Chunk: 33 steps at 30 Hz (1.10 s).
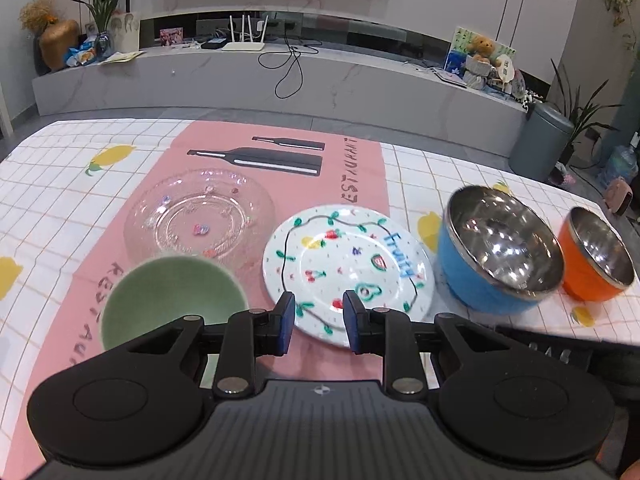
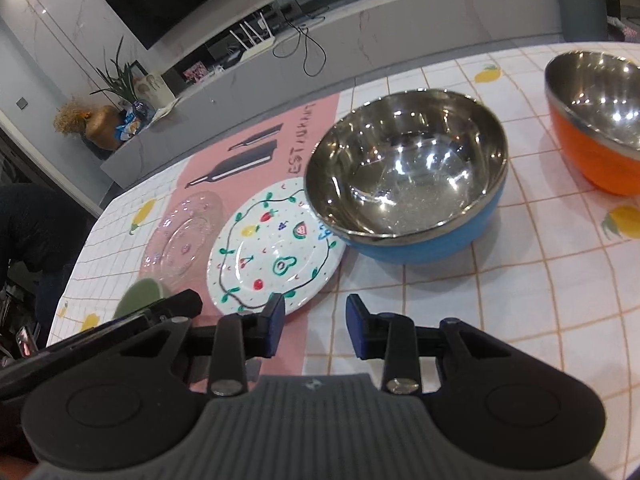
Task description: Organize plates and bowls
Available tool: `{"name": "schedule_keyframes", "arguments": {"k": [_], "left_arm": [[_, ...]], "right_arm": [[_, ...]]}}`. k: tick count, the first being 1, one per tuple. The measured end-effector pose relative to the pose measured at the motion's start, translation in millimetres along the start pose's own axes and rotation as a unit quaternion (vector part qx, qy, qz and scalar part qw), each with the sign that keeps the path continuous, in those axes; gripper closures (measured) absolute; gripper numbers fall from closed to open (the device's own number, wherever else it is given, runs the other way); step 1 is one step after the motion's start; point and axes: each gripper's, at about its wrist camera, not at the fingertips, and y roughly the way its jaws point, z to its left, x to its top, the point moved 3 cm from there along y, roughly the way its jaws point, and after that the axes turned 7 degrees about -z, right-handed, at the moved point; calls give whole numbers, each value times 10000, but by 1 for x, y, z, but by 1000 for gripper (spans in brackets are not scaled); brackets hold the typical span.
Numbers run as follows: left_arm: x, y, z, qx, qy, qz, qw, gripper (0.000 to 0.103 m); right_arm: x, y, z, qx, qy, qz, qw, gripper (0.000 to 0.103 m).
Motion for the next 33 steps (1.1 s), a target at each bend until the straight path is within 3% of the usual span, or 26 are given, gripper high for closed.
{"name": "schedule_keyframes", "arguments": {"k": [5, 16, 22, 24, 29, 33], "left_arm": [[7, 17, 1, 188, 112, 179, 9996, 76], [8, 25, 1, 172, 13, 292, 9994, 78], [8, 26, 0, 144, -3, 314, 9994, 78], [8, 25, -1, 129, -3, 313, 9994, 78], [7, 23, -3, 126, 71, 286, 9995, 78], [7, 22, -4, 76, 86, 268, 9996, 78]], "right_arm": [[4, 17, -3, -29, 92, 146, 9998, 70], [10, 42, -6, 55, 470, 250, 9986, 77], [8, 48, -11, 186, 791, 281, 9963, 85], [9, 48, -13, 166, 830, 261, 9961, 94], [7, 45, -29, 316, 1320, 253, 9904, 99], [6, 35, -25, 206, 1154, 149, 9930, 103]]}}
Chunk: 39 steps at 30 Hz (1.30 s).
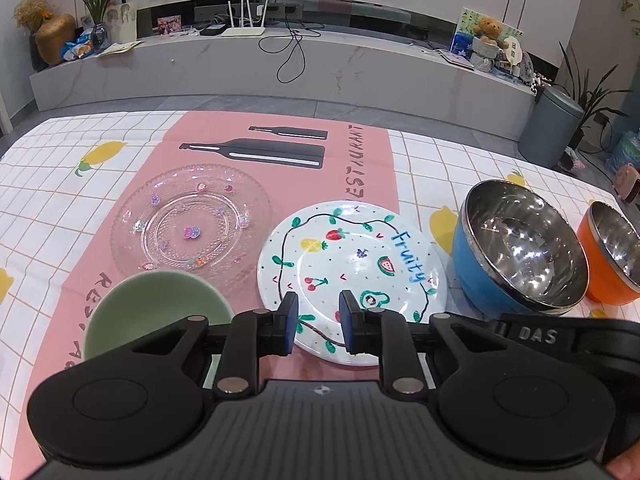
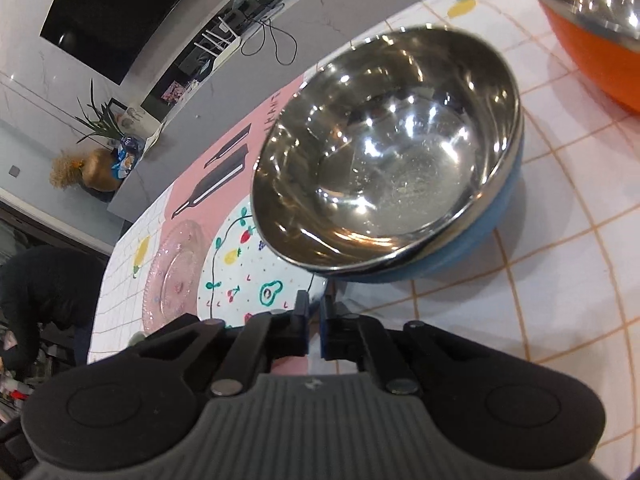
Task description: Organize plates and bowls
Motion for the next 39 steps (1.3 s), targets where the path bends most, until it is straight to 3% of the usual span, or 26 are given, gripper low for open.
{"name": "schedule_keyframes", "arguments": {"k": [7, 8, 11, 16, 18, 22, 24, 28, 39], "left_arm": [[-1, -3, -4, -52, 15, -67, 10000, 78], [0, -4, -3, -51, 13, -84, 10000, 78], [1, -3, 0, 8, -18, -112, 9999, 78], [2, 0, 4, 52, -85, -84, 9999, 78], [3, 0, 5, 68, -86, -91, 9999, 78], [2, 1, 6, 79, -143, -85, 9998, 78], [2, 1, 6, 86, -135, -73, 9998, 78], [2, -1, 4, 70, -88, -88, 9999, 78], [1, -1, 2, -77, -50, -41, 9999, 78]], "right_arm": [[-6, -12, 11, 0, -329, 12, 9995, 103], [-7, -10, 10, 12, -271, 66, 9996, 98], [-7, -3, -2, 150, 177, 166, 9996, 68], [-1, 2, -5, 270, 375, 112, 9989, 73], [0, 5, -7, 303, 494, 158, 9982, 82], [2, 11, -7, 332, 676, 193, 9970, 87], [2, 13, -11, 298, 804, 217, 9961, 97], [-1, 13, -25, 479, 1296, 212, 9902, 100], [-5, -12, -14, 234, 943, 279, 9949, 101]]}}
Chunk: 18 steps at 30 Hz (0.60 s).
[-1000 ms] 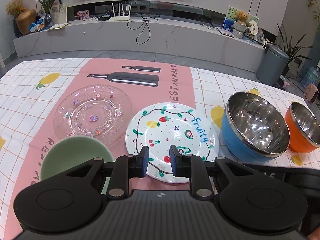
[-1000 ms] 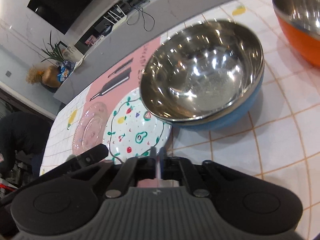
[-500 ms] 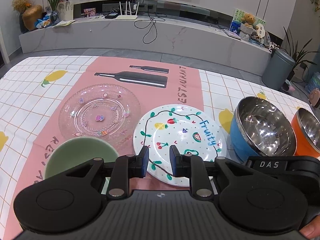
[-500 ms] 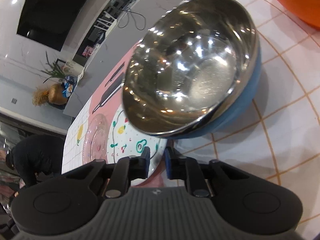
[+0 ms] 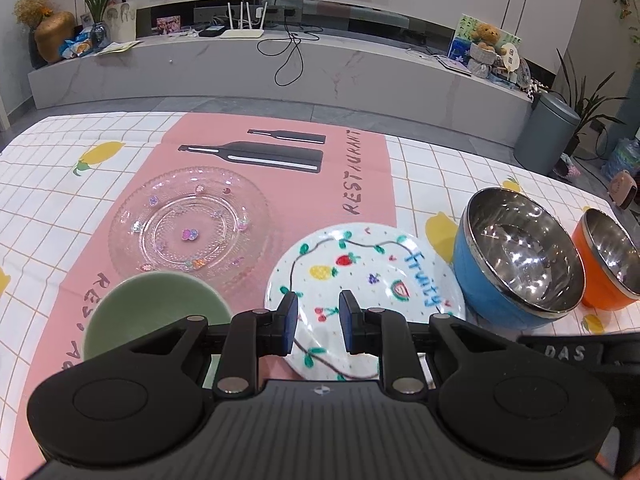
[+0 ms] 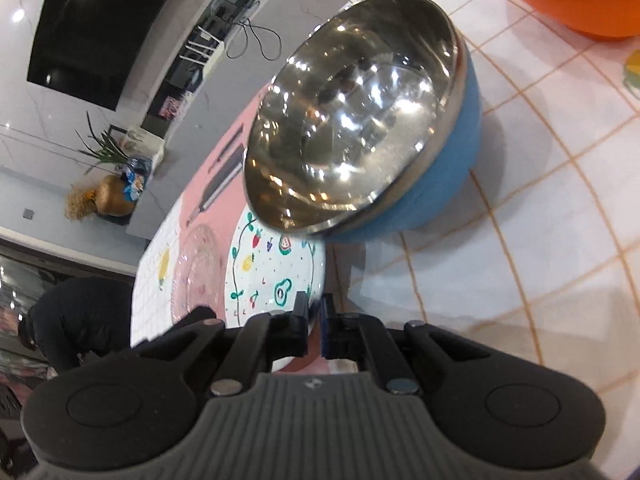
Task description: Organize plates and bowls
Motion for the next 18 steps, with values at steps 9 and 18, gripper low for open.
{"name": "schedule_keyframes", "arguments": {"k": [9, 18], "left_arm": [[-5, 6, -2, -121, 98, 136, 9998, 71], [-9, 15, 2, -288, -161, 158, 9993, 60]], "right_arm": [[-9, -31, -21, -527, -4, 272, 9982, 100], [0, -35, -8, -802, -688, 229, 9941, 91]]}}
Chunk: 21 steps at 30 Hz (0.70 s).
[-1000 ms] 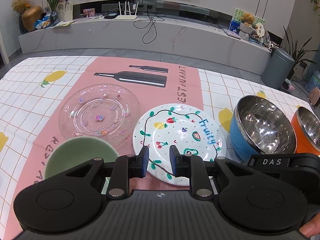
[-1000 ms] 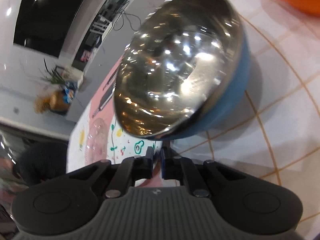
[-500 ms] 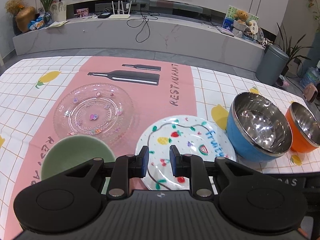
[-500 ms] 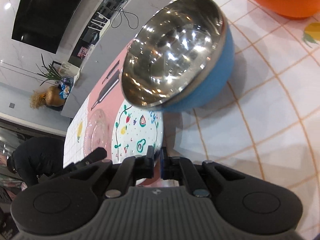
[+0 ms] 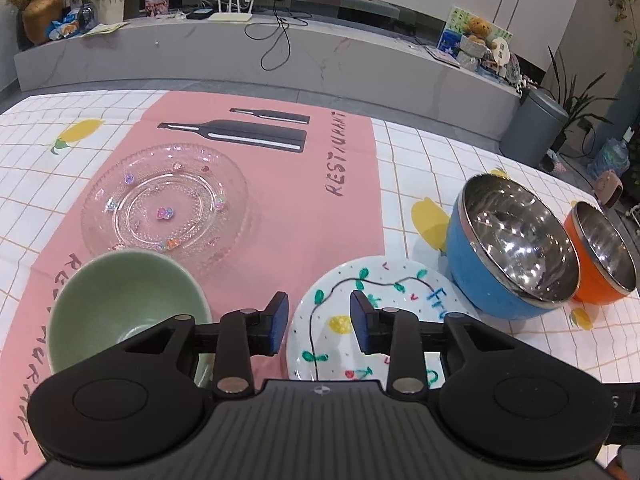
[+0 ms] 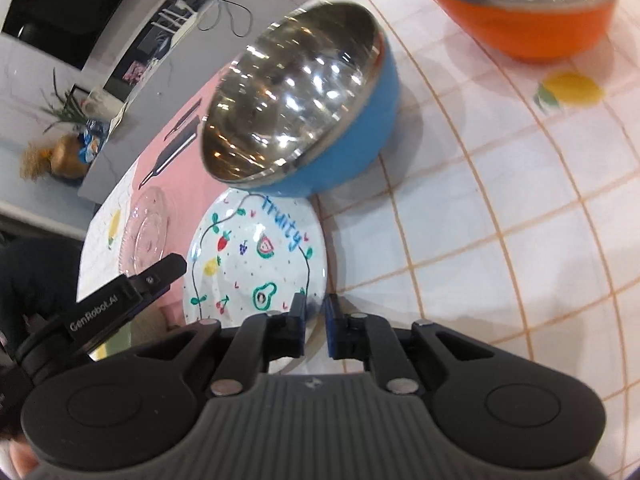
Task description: Organize plates and bowls
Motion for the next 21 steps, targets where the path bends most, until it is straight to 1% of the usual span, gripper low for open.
{"name": "schedule_keyframes", "arguments": {"k": [1, 2, 3, 5, 8, 13, 14, 16, 18, 21], "left_arm": [[0, 1, 0, 23, 3, 1, 10000, 59], [-1, 3, 0, 45, -4, 12, 10000, 59], [-1, 4, 0, 42, -7, 22, 10000, 59], [-3, 8, -1, 61, 57, 80, 9999, 59], [-6, 9, -9, 214, 366, 20, 9991, 59], [-12, 17, -22, 565, 898, 20, 9944, 59], [-12, 19, -24, 582, 974, 25, 9935, 60], [-13, 19, -29, 525, 1056, 38, 9930, 69], [-13, 19, -29, 522, 1047, 74, 9931, 69], [-11, 18, -25, 450, 962, 173, 9942, 71]], "right_arm": [[1, -1, 2, -35, -122, -79, 9999, 87], [1, -2, 4, -92, -241, -157, 9995, 78], [5, -1, 5, -149, -350, -227, 9990, 76], [5, 0, 5, -187, -443, -268, 9985, 76], [6, 3, 1, -132, -341, -211, 9991, 76], [7, 3, 2, -126, -342, -236, 9991, 75], [6, 4, 3, -129, -345, -237, 9990, 75], [6, 4, 3, -133, -343, -232, 9991, 75], [7, 4, 3, -141, -340, -232, 9991, 75], [7, 2, 2, -166, -337, -234, 9990, 74]]}}
